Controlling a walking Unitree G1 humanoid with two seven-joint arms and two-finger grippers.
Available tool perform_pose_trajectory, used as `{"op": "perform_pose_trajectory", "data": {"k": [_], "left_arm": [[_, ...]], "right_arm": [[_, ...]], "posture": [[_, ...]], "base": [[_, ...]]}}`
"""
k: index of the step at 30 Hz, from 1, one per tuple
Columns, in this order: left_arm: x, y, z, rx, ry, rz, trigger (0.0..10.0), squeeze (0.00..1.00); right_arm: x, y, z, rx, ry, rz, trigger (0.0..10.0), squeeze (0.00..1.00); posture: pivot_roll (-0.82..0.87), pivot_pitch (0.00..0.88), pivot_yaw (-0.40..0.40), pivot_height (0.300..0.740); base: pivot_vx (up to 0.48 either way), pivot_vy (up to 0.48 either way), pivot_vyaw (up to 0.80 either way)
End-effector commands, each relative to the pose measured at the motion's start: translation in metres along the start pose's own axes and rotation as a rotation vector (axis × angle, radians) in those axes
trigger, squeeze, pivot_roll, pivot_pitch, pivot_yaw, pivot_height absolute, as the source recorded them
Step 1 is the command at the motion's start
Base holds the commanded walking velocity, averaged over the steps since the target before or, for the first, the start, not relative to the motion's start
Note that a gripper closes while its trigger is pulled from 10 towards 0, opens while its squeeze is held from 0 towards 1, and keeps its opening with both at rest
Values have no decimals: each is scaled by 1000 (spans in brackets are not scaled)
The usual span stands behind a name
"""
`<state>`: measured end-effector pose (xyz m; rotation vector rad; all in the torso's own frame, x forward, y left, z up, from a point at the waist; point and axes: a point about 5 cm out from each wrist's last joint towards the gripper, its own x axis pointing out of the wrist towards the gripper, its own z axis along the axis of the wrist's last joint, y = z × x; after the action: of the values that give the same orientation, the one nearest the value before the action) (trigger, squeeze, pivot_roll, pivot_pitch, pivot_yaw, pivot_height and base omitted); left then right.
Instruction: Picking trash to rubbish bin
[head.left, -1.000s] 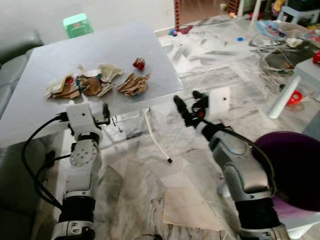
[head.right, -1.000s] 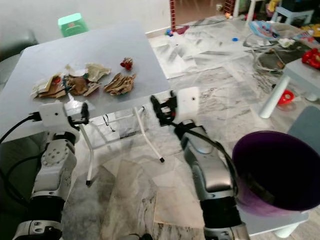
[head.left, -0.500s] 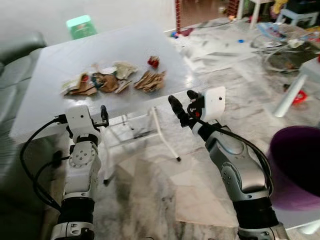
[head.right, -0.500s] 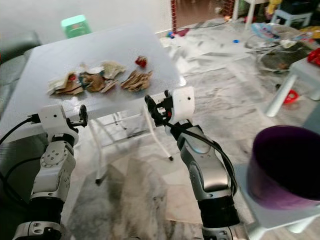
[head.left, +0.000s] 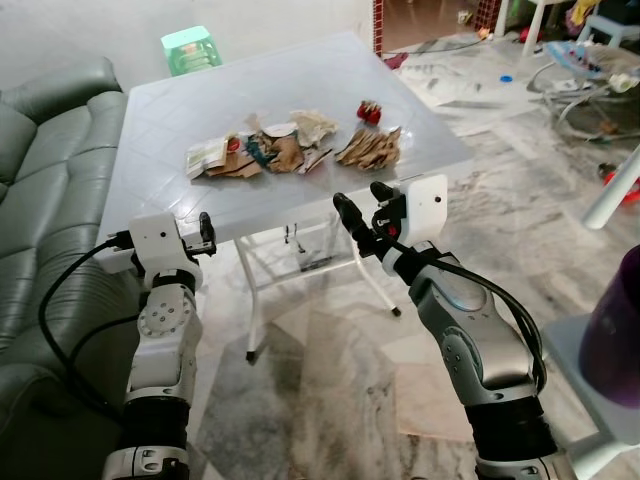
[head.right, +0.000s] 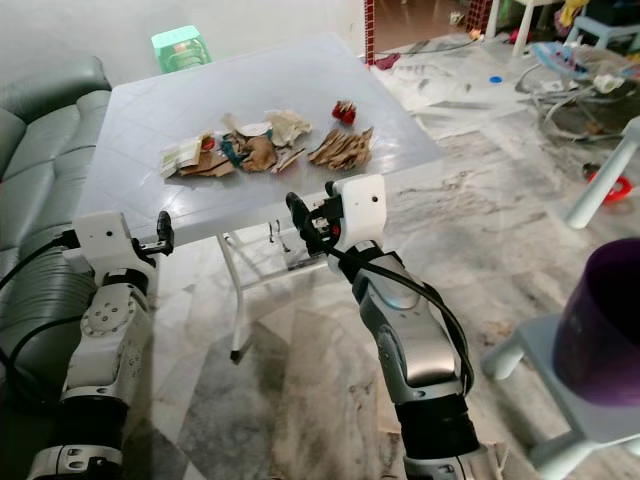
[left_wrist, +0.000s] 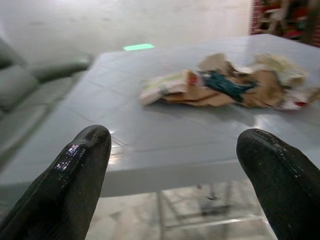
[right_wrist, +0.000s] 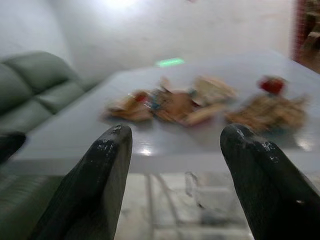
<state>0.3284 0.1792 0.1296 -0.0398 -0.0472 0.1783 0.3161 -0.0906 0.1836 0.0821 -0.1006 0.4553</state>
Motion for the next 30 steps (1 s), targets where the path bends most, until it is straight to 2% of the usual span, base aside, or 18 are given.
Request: {"op": "perform_pose_trajectory", "data": {"k": [1, 5, 23, 30], "left_arm": [[0, 6, 4, 18, -20, 22, 10000, 0], [0, 5, 4, 16, -19, 21, 10000, 0], [1, 4, 5, 25, -23, 22, 10000, 0], [1, 4, 5, 25, -22, 21, 10000, 0]], "right_arm": [[4, 11, 9, -9, -38, 43, 10000, 0], [5, 12, 9, -1, -39, 42, 10000, 0], [5, 11, 8, 22, -30, 32, 10000, 0], [5, 11, 8, 36, -26, 33, 10000, 0]], "posture": [[-52, 82, 105, 740], [-51, 83, 105, 740], [-53, 82, 109, 740], [-54, 82, 111, 740]], "base": [[0, 0, 800], [0, 0, 708], [0, 0, 0], [0, 0, -780]]}}
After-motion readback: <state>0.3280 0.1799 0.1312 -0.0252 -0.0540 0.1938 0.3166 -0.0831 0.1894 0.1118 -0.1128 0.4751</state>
